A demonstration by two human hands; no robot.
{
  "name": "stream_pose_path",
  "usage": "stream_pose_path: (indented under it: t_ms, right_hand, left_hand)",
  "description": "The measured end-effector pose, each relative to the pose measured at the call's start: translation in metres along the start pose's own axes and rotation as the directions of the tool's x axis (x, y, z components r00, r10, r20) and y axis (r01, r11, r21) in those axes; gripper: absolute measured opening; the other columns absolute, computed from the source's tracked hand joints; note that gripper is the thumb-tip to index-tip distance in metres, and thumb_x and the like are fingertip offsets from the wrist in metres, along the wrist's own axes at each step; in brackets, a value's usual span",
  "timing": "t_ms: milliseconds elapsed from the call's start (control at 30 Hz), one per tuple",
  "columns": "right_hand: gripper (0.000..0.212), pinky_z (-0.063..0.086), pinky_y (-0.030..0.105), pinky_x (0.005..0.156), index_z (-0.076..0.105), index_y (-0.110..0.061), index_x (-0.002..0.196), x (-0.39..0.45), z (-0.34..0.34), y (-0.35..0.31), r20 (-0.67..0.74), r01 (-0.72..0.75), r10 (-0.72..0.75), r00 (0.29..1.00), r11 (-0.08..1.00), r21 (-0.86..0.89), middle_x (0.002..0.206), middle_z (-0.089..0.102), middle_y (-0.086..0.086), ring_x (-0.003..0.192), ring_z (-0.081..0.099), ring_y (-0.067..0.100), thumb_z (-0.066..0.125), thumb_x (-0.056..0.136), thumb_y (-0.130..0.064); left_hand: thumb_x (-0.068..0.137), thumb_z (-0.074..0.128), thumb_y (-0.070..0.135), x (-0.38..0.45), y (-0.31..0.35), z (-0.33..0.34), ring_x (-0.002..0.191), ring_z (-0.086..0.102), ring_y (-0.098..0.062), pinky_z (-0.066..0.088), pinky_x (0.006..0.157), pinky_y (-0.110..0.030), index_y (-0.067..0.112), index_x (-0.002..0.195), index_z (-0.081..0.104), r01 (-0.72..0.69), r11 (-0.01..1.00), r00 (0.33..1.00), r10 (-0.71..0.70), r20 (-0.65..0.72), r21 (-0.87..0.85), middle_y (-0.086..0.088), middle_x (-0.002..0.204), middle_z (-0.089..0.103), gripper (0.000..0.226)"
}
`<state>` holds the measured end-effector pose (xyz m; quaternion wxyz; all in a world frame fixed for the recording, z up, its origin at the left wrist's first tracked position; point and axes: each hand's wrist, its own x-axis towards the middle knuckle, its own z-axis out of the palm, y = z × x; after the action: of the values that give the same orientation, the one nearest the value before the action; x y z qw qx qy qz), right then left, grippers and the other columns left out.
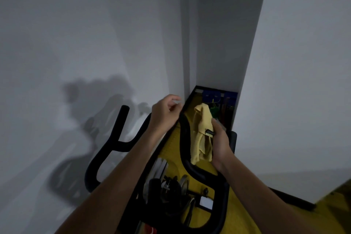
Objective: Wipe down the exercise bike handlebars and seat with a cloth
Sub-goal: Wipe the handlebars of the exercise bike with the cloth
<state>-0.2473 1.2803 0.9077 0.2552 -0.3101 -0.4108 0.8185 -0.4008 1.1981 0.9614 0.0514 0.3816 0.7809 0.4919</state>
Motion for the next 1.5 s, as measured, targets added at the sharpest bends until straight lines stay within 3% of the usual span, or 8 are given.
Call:
stream_pose_path:
  t_ms: [167,300,633,833,967,1067,1300,1500]
  right_hand:
    - [0.025,0.041,0.037,0.091,0.052,-0.021,0.112,0.008,0.008,0.011,-0.088,0.336,-0.407,0.909,0.841,-0.423,0.111,0.049,0.001,0.102,0.050,0.020,0.036,0.108,-0.039]
    - [0.023,0.048,0.040,0.088,0.036,-0.031,0.112,0.034,0.032,0.045,-0.006,0.165,-0.214,0.977,0.768,-0.619,0.118,0.049,0.003,0.102,0.054,0.023,0.043,0.101,-0.050]
    - [0.071,0.059,0.035,0.073,0.033,-0.014,0.148,0.053,0.034,0.067,-0.036,0.157,-0.238,0.971,0.740,-0.654,0.109,0.064,-0.003,0.085,0.065,0.009,0.061,0.094,-0.052]
    - [0.055,0.047,0.036,0.050,0.041,-0.009,0.126,0.008,0.003,0.105,0.092,0.199,-0.412,0.907,0.225,-0.954,0.088,0.064,0.001,0.068,0.064,0.022,0.046,0.100,-0.058]
    - [0.070,0.054,0.037,0.078,0.046,-0.002,0.135,-0.008,-0.018,0.128,0.239,0.155,-0.502,0.832,-0.204,-0.967,0.111,0.068,0.008,0.094,0.069,0.026,0.047,0.098,-0.061]
    - [0.068,0.055,0.040,0.079,0.038,-0.006,0.135,-0.001,-0.010,0.113,0.158,0.150,-0.386,0.909,-0.051,-0.987,0.111,0.066,0.006,0.093,0.068,0.026,0.048,0.096,-0.061]
    - [0.072,0.051,0.028,0.065,0.044,-0.010,0.138,0.056,0.044,0.051,-0.148,-0.059,-0.045,0.988,0.775,-0.629,0.126,0.061,0.002,0.100,0.063,0.019,0.071,0.086,-0.051]
    - [0.042,0.054,0.029,0.066,0.069,-0.019,0.111,0.074,0.039,0.061,-0.112,0.032,-0.108,0.988,0.847,-0.530,0.104,0.074,-0.001,0.095,0.071,0.023,0.073,0.081,-0.048]
  left_hand:
    - [0.101,0.054,0.032,0.043,-0.041,0.001,0.120,0.057,-0.018,0.038,0.097,-0.013,0.019,0.128,0.066,-0.097,0.953,0.995,0.092,0.031,0.287,-0.006,0.128,0.061,0.032]
    - [0.106,0.025,0.050,0.054,-0.050,0.011,0.129,0.050,-0.026,0.036,0.110,-0.041,0.029,0.123,0.063,0.020,0.918,0.917,-0.174,0.358,0.395,-0.004,0.135,0.052,0.046]
    - [0.105,0.033,0.039,0.056,-0.069,0.032,0.118,0.049,-0.029,0.030,0.099,-0.039,0.032,0.123,0.059,-0.137,0.825,0.974,0.013,0.225,0.548,-0.003,0.131,0.051,0.032]
    - [0.104,0.035,0.045,0.048,-0.063,0.041,0.128,0.043,-0.024,0.023,0.111,-0.040,0.034,0.136,0.054,-0.125,0.859,0.977,0.020,0.211,0.497,0.000,0.141,0.046,0.039]
    - [0.103,0.035,0.046,0.047,-0.061,0.042,0.129,0.042,-0.025,0.022,0.111,-0.040,0.033,0.132,0.056,-0.119,0.852,0.979,0.017,0.201,0.510,-0.002,0.139,0.046,0.038]
    - [0.104,0.034,0.045,0.050,-0.062,0.040,0.127,0.043,-0.028,0.024,0.110,-0.041,0.031,0.127,0.058,-0.132,0.842,0.978,0.023,0.209,0.523,-0.004,0.137,0.048,0.036]
    - [0.103,0.032,0.048,0.058,-0.064,0.032,0.127,0.042,-0.035,0.025,0.109,-0.044,0.030,0.129,0.056,-0.102,0.837,0.971,-0.035,0.237,0.538,-0.009,0.138,0.045,0.039]
    - [0.094,0.040,0.069,0.059,-0.061,0.030,0.133,0.038,-0.031,0.023,0.112,-0.043,0.034,0.130,0.055,-0.102,0.830,0.960,-0.062,0.274,0.548,-0.006,0.141,0.043,0.052]
